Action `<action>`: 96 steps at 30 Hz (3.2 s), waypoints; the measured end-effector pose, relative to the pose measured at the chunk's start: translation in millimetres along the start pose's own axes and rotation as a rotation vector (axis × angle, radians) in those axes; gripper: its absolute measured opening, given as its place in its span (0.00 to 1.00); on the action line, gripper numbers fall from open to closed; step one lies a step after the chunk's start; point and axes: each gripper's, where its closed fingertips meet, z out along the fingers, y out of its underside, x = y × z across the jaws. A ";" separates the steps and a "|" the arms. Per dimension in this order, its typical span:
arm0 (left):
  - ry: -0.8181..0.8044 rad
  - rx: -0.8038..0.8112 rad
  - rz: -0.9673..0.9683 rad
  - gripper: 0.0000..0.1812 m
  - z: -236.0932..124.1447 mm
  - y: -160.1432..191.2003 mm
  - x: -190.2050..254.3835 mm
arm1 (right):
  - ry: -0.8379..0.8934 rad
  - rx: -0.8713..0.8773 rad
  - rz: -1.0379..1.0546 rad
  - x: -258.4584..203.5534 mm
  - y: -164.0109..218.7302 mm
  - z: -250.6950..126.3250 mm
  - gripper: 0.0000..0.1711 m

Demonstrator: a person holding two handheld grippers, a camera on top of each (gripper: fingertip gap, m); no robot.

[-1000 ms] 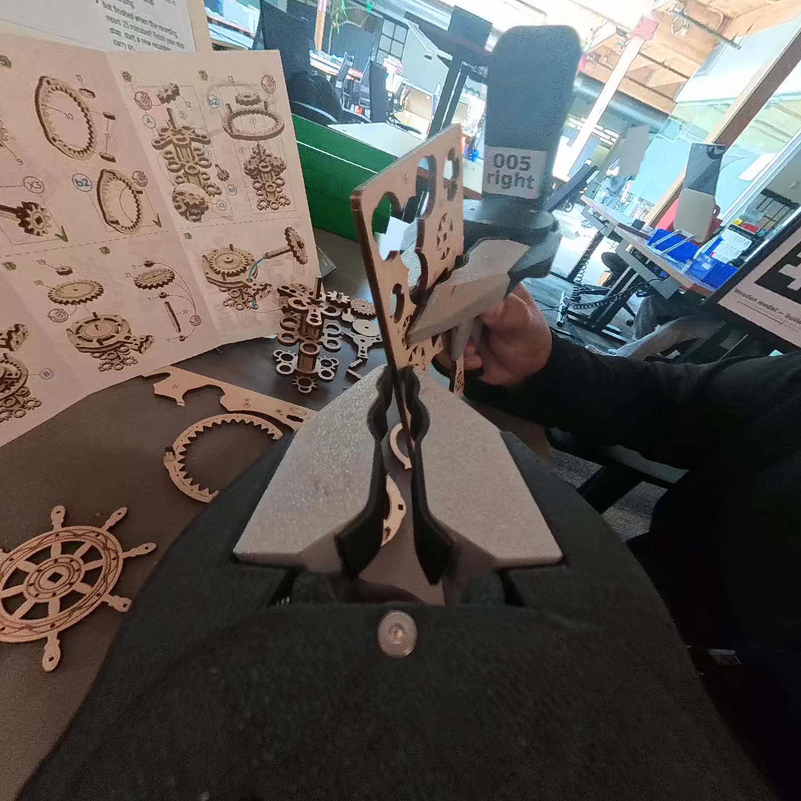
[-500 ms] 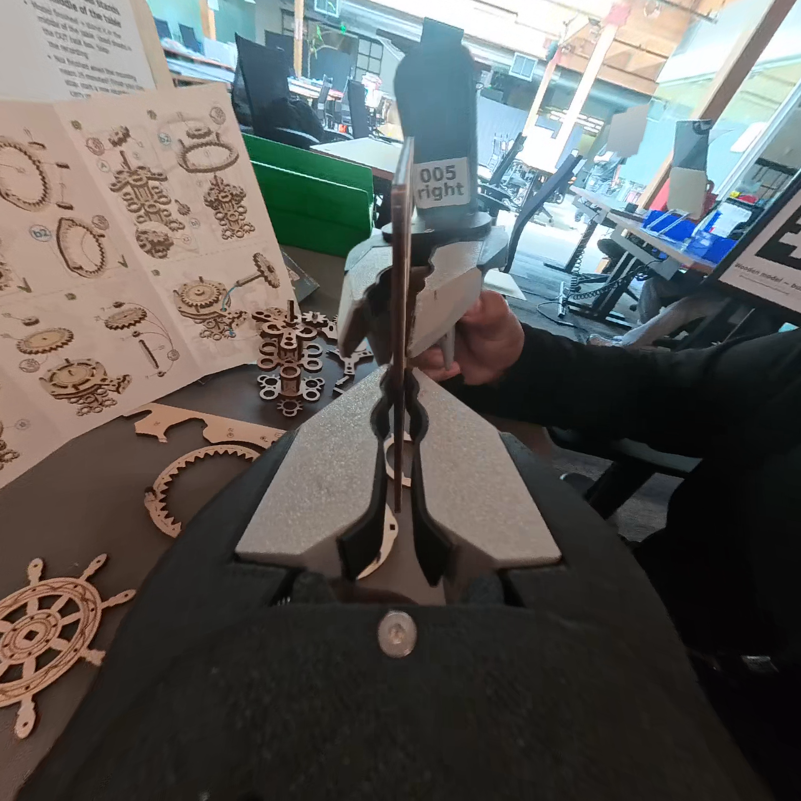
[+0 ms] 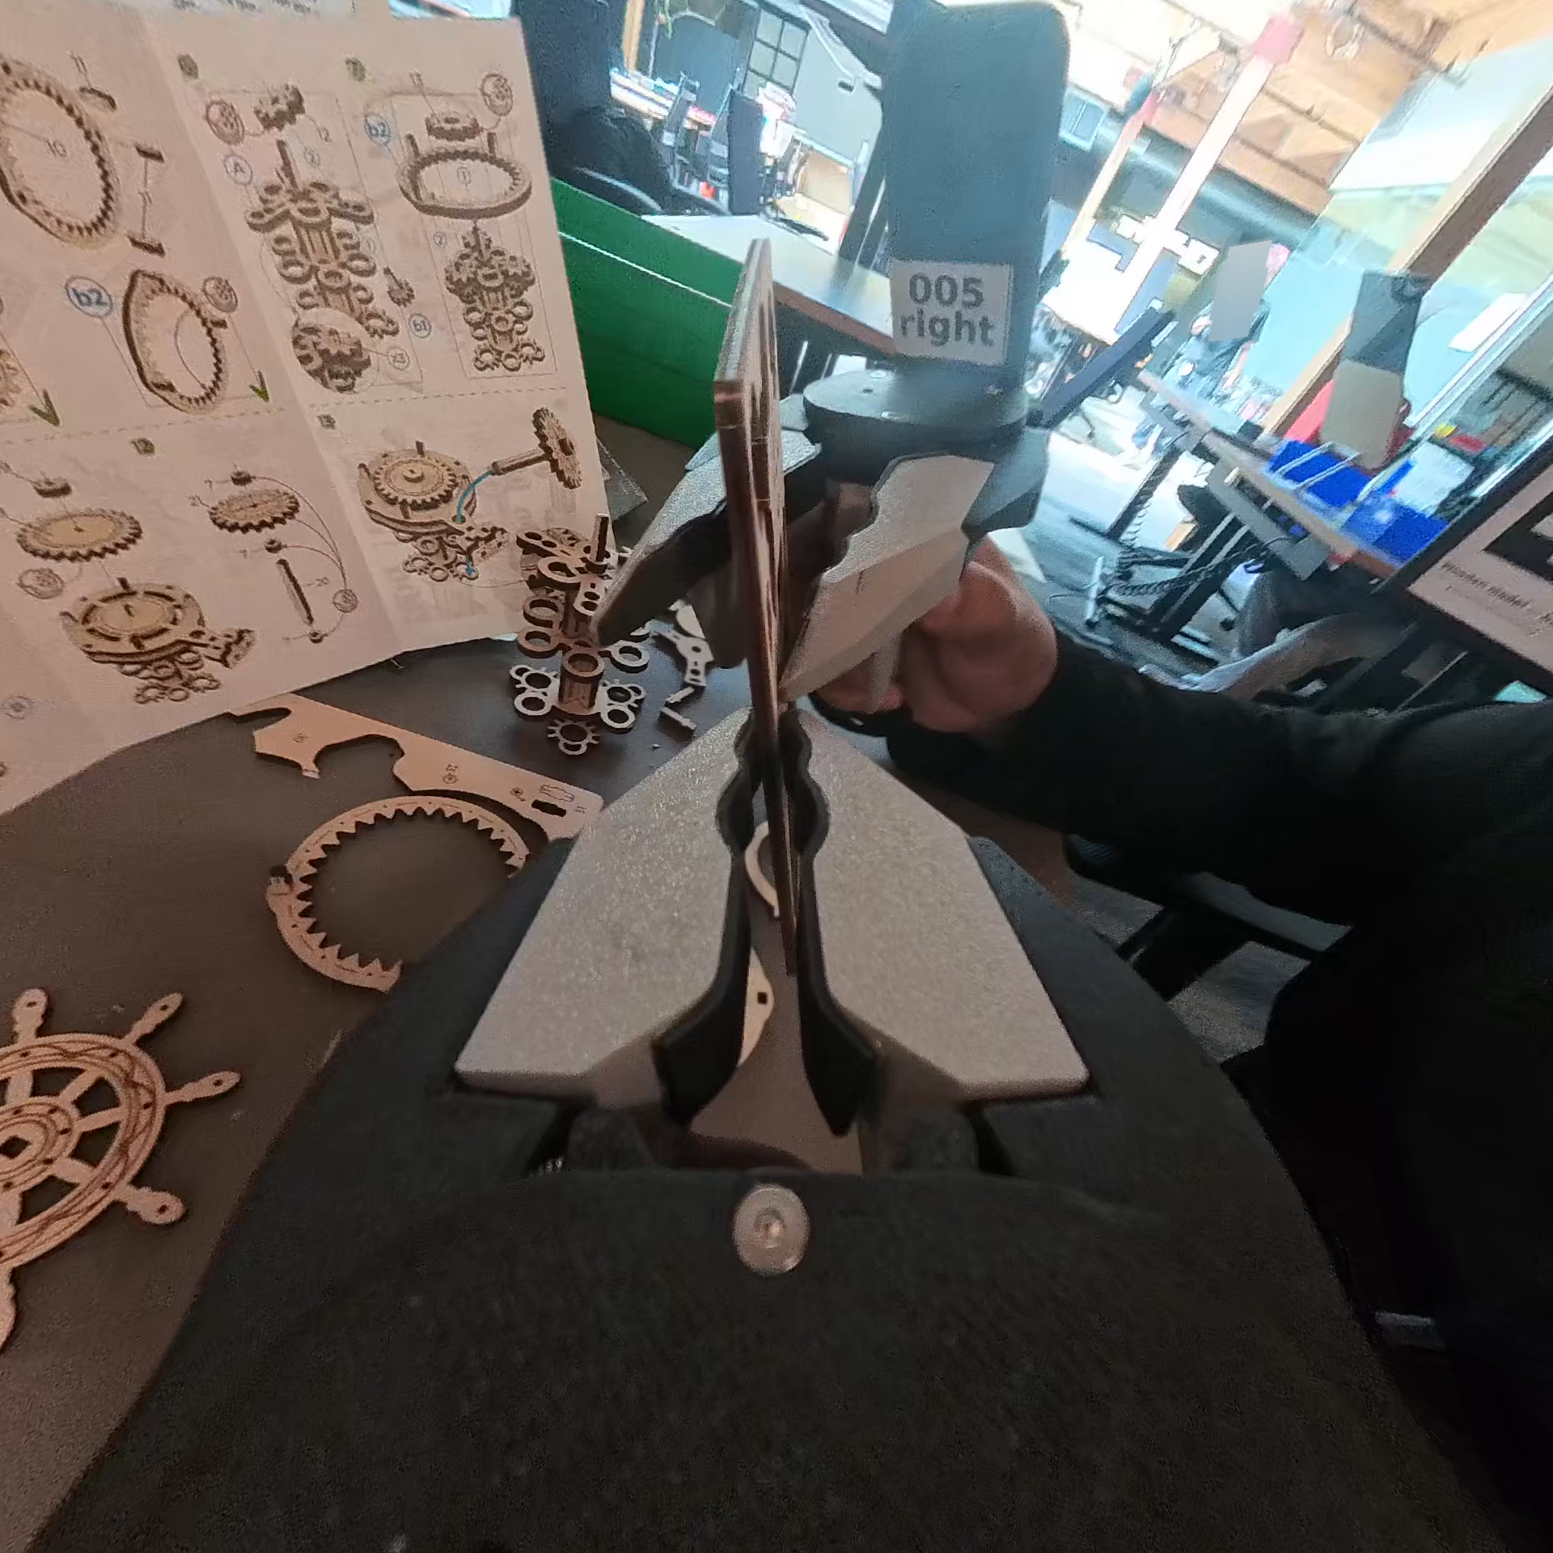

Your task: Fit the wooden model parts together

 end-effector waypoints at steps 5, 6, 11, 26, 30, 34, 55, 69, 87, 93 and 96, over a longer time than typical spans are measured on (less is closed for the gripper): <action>0.000 -0.004 -0.012 0.01 0.7 2.8 -1.5 | 0.067 -0.038 -0.042 2.0 2.5 0.4 0.23; -0.008 -0.009 -0.013 0.01 1.2 4.2 -3.0 | 0.070 -0.045 -0.034 2.8 3.9 0.4 0.22; -0.023 -0.016 -0.023 0.02 3.4 7.1 -5.6 | 0.092 -0.057 -0.031 4.4 6.6 -0.4 0.19; 0.050 0.026 -0.052 0.00 4.2 0.7 3.6 | -0.044 0.035 0.046 -4.3 0.5 -6.3 0.18; 0.064 -0.003 -0.052 0.01 4.8 6.3 0.8 | -0.102 0.057 0.089 -9.2 -0.4 -6.1 0.08; 0.027 -0.035 -0.071 0.05 5.9 12.1 -5.5 | -0.105 0.039 0.075 -11.6 1.6 -4.7 0.01; 0.064 0.014 -0.045 0.01 -0.2 2.4 1.4 | -0.109 0.090 0.101 -8.1 -2.9 -7.4 0.13; -0.080 -0.065 0.186 0.01 -1.0 8.6 -3.5 | -0.037 0.026 0.091 -0.5 6.5 -1.2 0.21; -0.178 -0.047 0.125 0.03 2.1 4.1 -14.4 | 0.056 0.044 -0.088 -12.5 -2.4 -1.9 0.01; -0.053 0.002 0.061 0.01 5.1 0.4 -4.1 | -0.043 0.089 0.040 -4.2 -4.5 -6.8 0.15; 0.012 0.016 -0.029 0.01 3.9 -1.1 -2.9 | -0.050 0.147 0.058 -2.5 -13.1 -12.6 0.12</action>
